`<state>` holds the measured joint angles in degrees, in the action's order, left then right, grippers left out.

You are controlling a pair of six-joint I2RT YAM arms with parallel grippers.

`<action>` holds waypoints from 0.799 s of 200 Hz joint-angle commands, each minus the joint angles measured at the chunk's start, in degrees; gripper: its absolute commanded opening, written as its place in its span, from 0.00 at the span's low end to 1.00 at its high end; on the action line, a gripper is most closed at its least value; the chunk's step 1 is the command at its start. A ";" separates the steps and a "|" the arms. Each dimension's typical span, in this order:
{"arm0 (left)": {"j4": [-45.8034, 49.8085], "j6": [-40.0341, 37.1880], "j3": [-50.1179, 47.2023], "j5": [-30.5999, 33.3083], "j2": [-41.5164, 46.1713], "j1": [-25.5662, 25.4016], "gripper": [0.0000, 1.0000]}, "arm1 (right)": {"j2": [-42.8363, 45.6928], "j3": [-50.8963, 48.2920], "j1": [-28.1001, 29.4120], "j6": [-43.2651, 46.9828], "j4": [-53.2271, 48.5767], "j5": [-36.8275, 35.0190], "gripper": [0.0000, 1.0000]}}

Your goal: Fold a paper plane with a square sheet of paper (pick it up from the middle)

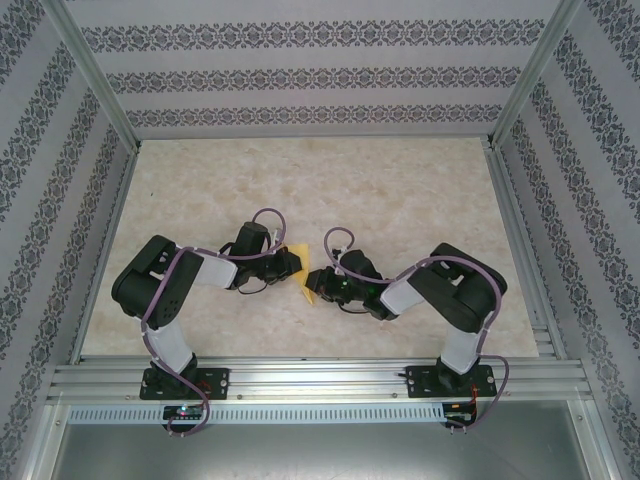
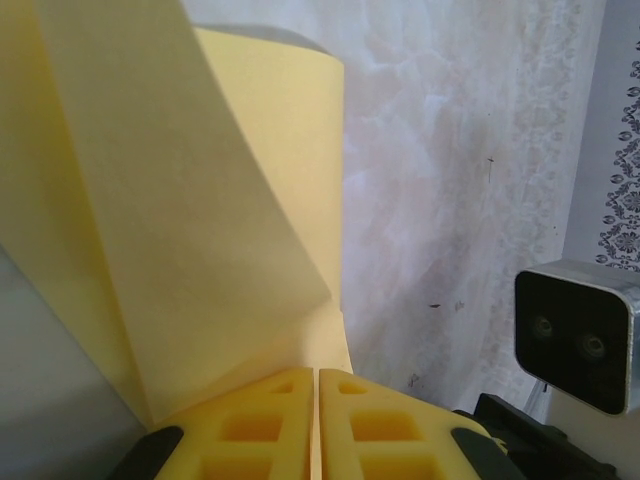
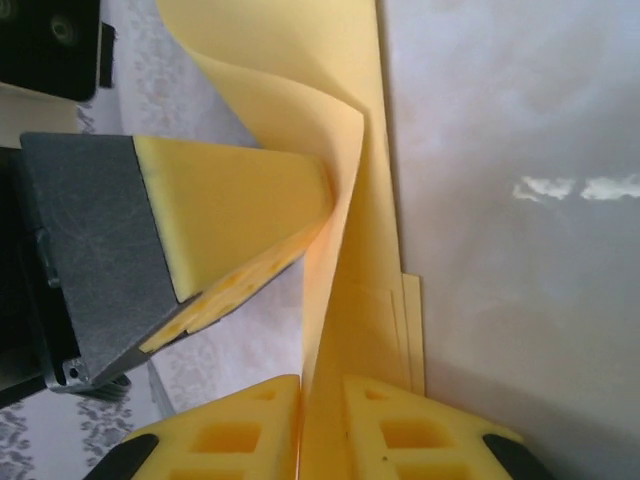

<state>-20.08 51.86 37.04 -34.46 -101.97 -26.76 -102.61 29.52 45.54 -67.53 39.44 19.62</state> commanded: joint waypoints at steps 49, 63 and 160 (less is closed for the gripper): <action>3.72 -2.89 0.25 1.24 -1.54 -0.40 0.11 | 2.90 6.69 2.05 8.18 -29.82 -0.68 0.11; 4.17 -2.99 0.36 1.23 -1.47 -0.39 0.11 | 1.60 7.64 2.68 8.21 -31.66 -0.89 0.09; 5.92 -2.99 0.31 1.50 -1.65 -0.40 0.11 | 5.12 12.88 5.08 10.67 -42.64 -2.04 0.13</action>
<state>-18.68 50.54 37.56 -34.68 -101.97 -26.76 -98.63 41.65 49.78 -58.61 4.82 17.02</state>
